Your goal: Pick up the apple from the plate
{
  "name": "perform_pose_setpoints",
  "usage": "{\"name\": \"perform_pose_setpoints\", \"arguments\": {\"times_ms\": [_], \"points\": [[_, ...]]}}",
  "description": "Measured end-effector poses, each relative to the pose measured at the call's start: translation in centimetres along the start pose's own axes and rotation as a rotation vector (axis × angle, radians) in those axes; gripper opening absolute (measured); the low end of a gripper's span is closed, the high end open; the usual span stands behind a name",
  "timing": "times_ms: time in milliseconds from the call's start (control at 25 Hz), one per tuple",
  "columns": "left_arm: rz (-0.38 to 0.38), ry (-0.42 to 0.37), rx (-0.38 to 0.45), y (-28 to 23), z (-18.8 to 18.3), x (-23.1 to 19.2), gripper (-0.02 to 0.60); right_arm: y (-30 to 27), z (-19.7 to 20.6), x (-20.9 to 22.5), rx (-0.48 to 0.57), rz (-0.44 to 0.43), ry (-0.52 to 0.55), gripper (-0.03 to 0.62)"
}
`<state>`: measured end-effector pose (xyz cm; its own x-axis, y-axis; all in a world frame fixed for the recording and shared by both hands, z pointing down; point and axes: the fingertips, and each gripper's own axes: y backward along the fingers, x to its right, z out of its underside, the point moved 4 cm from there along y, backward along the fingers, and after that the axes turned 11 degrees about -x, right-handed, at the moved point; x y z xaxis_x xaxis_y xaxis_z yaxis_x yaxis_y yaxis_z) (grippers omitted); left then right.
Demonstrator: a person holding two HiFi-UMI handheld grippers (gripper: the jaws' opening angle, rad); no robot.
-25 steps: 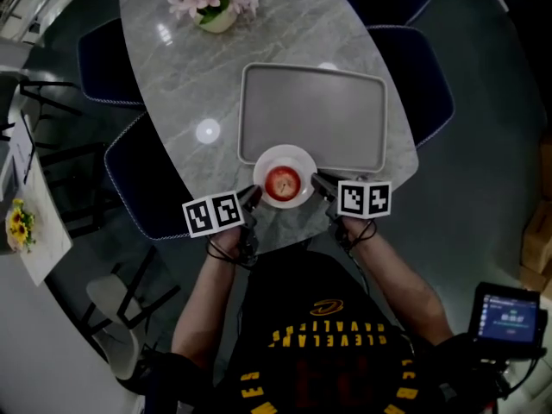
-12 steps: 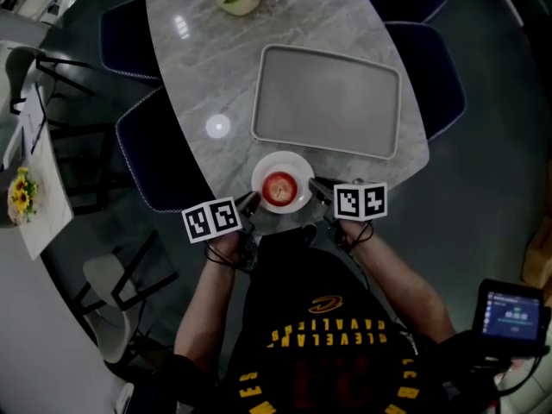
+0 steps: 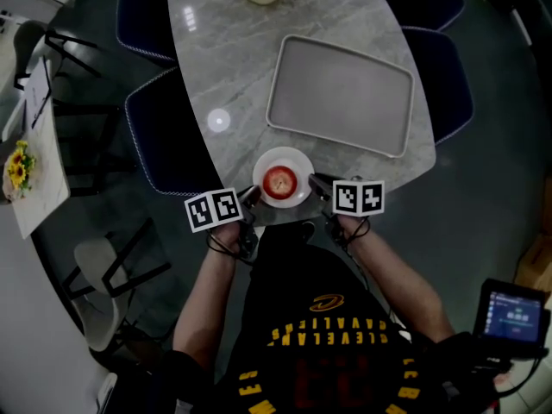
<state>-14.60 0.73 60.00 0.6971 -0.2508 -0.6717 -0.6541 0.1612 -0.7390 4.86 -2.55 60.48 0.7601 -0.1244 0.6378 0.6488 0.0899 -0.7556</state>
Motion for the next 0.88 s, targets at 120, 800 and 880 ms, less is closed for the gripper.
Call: {"name": "perform_pose_setpoints", "arguments": {"times_ms": [120, 800, 880], "points": [[0.000, 0.007, 0.004, 0.0, -0.1, -0.3, 0.031, -0.4, 0.0, 0.1, -0.007, 0.009, 0.010, 0.049], [-0.015, 0.014, -0.018, -0.3, 0.0, -1.4, 0.031, -1.3, 0.3, -0.1, -0.022, 0.022, 0.023, 0.048], [-0.014, 0.011, -0.020, -0.3, -0.1, -1.3, 0.031, -1.3, 0.4, 0.0, -0.022, 0.024, 0.024, 0.049]]}}
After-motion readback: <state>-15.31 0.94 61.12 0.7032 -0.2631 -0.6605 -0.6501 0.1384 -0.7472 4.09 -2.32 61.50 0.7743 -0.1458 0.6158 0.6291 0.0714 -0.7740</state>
